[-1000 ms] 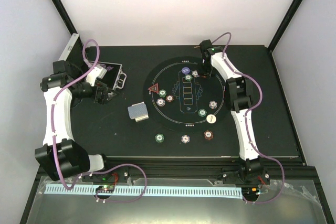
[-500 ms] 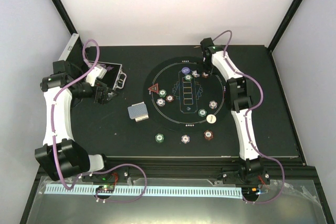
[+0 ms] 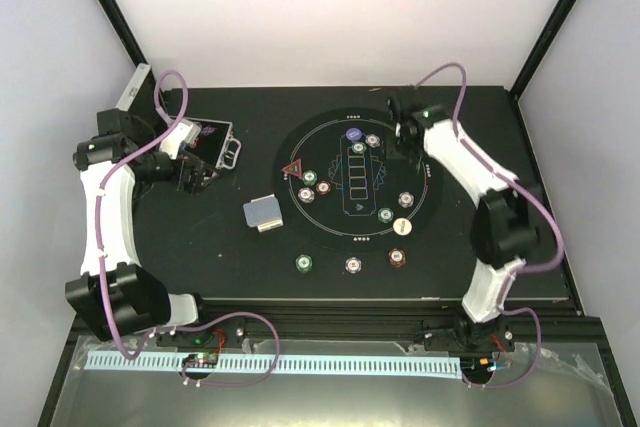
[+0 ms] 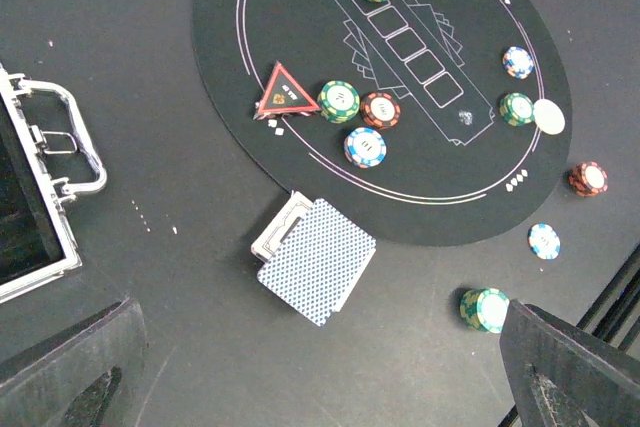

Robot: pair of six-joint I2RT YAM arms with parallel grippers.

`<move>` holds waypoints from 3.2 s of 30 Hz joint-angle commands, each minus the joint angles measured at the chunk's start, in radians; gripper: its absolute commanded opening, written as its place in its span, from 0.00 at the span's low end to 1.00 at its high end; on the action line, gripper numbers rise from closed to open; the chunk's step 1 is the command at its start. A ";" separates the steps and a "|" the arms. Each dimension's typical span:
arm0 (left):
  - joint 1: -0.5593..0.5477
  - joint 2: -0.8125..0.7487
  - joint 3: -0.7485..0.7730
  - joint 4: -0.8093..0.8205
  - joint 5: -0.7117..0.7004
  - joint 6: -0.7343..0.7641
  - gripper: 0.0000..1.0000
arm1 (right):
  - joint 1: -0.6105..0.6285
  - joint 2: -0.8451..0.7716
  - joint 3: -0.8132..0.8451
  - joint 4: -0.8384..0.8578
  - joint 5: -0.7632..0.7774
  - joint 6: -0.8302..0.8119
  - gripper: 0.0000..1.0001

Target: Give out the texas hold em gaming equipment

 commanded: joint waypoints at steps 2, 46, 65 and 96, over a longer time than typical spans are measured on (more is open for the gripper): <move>0.006 -0.007 0.030 -0.012 0.017 -0.012 0.99 | 0.158 -0.299 -0.403 0.098 0.055 0.091 0.76; 0.006 -0.150 -0.011 -0.018 0.114 -0.032 0.99 | 0.427 -0.594 -1.066 0.281 -0.007 0.356 0.51; 0.006 -0.128 -0.034 -0.045 0.126 0.030 0.99 | 0.428 -0.586 -0.992 0.222 0.001 0.324 0.29; 0.006 -0.069 -0.107 -0.087 -0.003 0.258 0.99 | -0.066 -0.276 -0.604 0.200 0.011 0.104 0.19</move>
